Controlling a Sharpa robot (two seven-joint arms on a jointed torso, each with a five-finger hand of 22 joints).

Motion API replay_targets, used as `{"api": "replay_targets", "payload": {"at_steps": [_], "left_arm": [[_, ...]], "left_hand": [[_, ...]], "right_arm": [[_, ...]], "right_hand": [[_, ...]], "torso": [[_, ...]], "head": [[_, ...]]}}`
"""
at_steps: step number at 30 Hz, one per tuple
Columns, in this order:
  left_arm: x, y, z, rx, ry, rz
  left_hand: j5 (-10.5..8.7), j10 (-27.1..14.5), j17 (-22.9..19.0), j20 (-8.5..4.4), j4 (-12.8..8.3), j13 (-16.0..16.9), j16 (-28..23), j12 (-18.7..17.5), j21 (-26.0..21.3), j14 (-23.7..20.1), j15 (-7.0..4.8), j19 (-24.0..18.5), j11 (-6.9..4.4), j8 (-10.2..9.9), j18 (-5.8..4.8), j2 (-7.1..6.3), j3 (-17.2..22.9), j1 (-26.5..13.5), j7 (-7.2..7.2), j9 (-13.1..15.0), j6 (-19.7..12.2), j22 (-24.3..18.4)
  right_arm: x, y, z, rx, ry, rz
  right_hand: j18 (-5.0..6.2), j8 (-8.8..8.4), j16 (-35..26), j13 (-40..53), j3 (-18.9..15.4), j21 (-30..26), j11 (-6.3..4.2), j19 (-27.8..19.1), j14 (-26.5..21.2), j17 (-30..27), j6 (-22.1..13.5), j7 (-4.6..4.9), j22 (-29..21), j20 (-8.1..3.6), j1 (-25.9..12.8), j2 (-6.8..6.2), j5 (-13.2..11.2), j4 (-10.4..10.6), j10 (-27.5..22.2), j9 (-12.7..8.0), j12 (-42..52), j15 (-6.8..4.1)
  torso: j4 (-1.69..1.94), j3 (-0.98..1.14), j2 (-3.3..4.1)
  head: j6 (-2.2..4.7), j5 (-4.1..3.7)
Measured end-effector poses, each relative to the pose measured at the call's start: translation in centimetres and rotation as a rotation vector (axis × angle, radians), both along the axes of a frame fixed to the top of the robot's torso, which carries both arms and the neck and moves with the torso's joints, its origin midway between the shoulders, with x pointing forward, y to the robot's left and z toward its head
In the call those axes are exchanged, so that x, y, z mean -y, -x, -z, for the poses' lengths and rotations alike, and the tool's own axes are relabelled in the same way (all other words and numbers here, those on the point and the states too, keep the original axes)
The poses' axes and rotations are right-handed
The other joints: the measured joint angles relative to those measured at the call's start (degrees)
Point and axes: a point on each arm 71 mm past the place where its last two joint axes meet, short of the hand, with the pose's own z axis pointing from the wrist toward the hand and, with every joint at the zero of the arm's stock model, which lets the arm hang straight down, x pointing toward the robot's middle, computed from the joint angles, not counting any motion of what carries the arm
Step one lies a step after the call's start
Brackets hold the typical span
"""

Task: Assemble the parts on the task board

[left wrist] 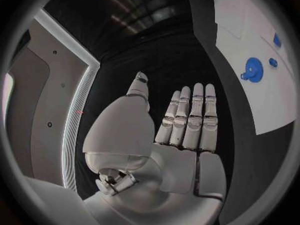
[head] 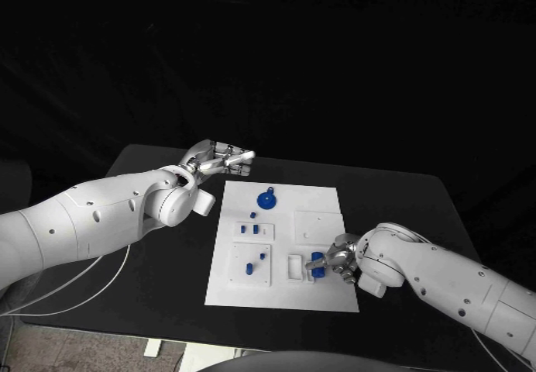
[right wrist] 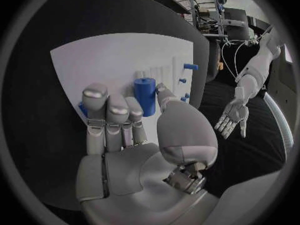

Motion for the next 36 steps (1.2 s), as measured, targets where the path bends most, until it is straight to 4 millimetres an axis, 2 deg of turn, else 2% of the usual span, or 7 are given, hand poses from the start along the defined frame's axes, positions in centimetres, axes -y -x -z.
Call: {"api": "replay_targets", "payload": {"at_steps": [6, 11, 15, 18, 19, 25, 36], "left_arm": [[-0.1, 0.0, 0.0, -0.003, 0.003, 0.000], [-0.1, 0.0, 0.0, -0.005, 0.005, 0.001], [-0.2, 0.0, 0.0, -0.007, 0.005, 0.000], [-0.3, 0.0, 0.0, -0.007, 0.006, 0.000], [-0.3, 0.0, 0.0, -0.008, 0.006, 0.000], [-0.4, 0.0, 0.1, -0.009, 0.006, 0.000], [-0.4, 0.0, 0.1, -0.012, 0.006, 0.001]], "left_hand": [[0.00, 0.0, 0.0, 0.00, 0.2, 0.0, 0.0, 0.0, 0.0, 0.0, 0.00, 0.0, 0.00, 0.0, 0.00, 0.45, 0.2, -0.5, 0.00, 0.0, 0.0, -0.1], [0.00, 0.0, 0.0, 0.00, -0.3, 0.0, 0.0, 0.0, 0.0, 0.0, 0.00, 0.0, 0.00, 0.0, 0.00, 0.45, 0.2, -0.5, 0.20, 0.0, -0.2, -0.1], [0.00, 0.0, 0.0, 0.00, -0.3, 0.0, 0.0, 0.0, 0.0, 0.0, 0.00, 0.0, 0.00, 0.0, 0.00, 0.45, 0.2, -0.5, 0.20, 0.0, -0.2, -0.1], [0.00, 0.0, 0.0, 0.00, -0.3, 0.0, 0.0, 0.0, 0.0, 0.0, 0.00, 0.0, 0.00, 0.0, -0.01, 0.45, 0.2, -0.5, 0.20, 0.0, -0.2, -0.1], [0.00, 0.0, 0.0, 0.00, -0.3, 0.0, 0.0, 0.0, 0.0, 0.0, 0.00, 0.0, 0.00, 0.0, -0.01, 0.45, 0.2, -0.5, 0.21, 0.0, -0.2, -0.1], [0.00, 0.0, 0.0, 0.00, -0.3, 0.0, 0.0, 0.0, 0.0, 0.0, 0.00, 0.0, -0.01, 0.0, 0.00, 0.84, 0.2, -0.8, 0.20, 0.0, -0.2, -0.1], [0.22, -0.2, 0.0, -0.01, -0.6, 0.0, 0.0, 0.0, 0.0, 0.0, 0.00, 0.0, 0.20, 0.0, -0.01, 0.84, 0.5, -0.8, 0.00, 0.0, -0.4, -0.1]], "right_arm": [[0.0, 0.0, 0.0, 0.009, -0.004, -0.001], [0.0, 0.3, -0.2, 0.021, -0.009, 0.004], [0.0, 0.7, -0.5, 0.034, -0.014, 0.008], [0.1, 1.0, -0.9, 0.045, -0.019, 0.011], [0.1, 1.1, -1.0, 0.048, -0.020, 0.012], [-0.1, 1.2, -2.0, 0.068, -0.034, 0.019], [-1.9, 1.6, -2.7, 0.058, -0.077, 0.001]], "right_hand": [[-0.49, -0.73, -0.2, -0.1, 1.9, 0.0, -0.13, 0.0, 0.0, 0.0, 2.7, -0.53, 0.2, 0.00, 0.2, 2.02, 3.2, -4.4, -0.1, 0.0, 0.0, 0.01], [-0.65, -0.64, -0.5, -0.2, 2.4, -0.2, -0.65, 0.0, 0.0, 0.0, 4.5, -1.21, 0.2, 0.00, -0.9, 3.12, 1.1, -4.9, -0.2, -1.2, 0.0, 0.02], [-0.78, -0.67, -0.7, -0.3, 3.5, -0.2, -0.95, -0.1, 0.3, 0.0, 6.3, -1.61, 0.2, -0.34, -1.3, 3.56, 0.6, -6.2, 0.1, -10.7, 0.0, -0.25], [-0.70, -0.82, -0.7, -0.4, 3.6, -0.2, -1.28, 0.0, 0.1, 0.0, 7.1, -1.60, 0.2, -0.43, -1.4, 3.80, 0.2, -6.3, 0.4, -24.6, -0.3, -0.52], [-0.69, -0.85, -1.0, -0.5, 3.5, -0.2, -1.38, 0.0, 0.1, -0.1, 7.1, -1.60, 0.2, -0.43, -1.1, 4.34, 0.2, -6.3, 0.3, -26.1, -0.3, -0.53], [-0.65, -0.49, -1.0, -0.7, 2.3, -0.2, -1.57, -0.2, 0.1, -0.1, 7.3, -1.36, 0.2, -0.67, -2.0, 5.23, -3.8, -5.1, 0.3, -26.3, -0.5, -0.54], [-0.65, -0.35, -1.3, -1.1, 0.6, -0.5, -1.67, 0.0, 0.3, -0.1, 7.7, -1.34, 0.2, -0.84, -2.0, 5.31, -4.2, -3.7, 0.4, -26.4, -0.9, -0.72]], "torso": [[-0.01, -0.01, 0.05], [-0.02, 0.03, 0.10], [-0.03, 0.07, 0.14], [-0.03, 0.08, 0.18], [-0.02, 0.08, 0.18], [0.00, 0.07, 0.22], [0.17, 0.02, 0.30]], "head": [[0.05, 0.18], [0.06, 0.28], [0.04, 0.35], [0.02, 0.35], [0.02, 0.35], [0.03, 0.26], [-0.04, 0.14]]}}
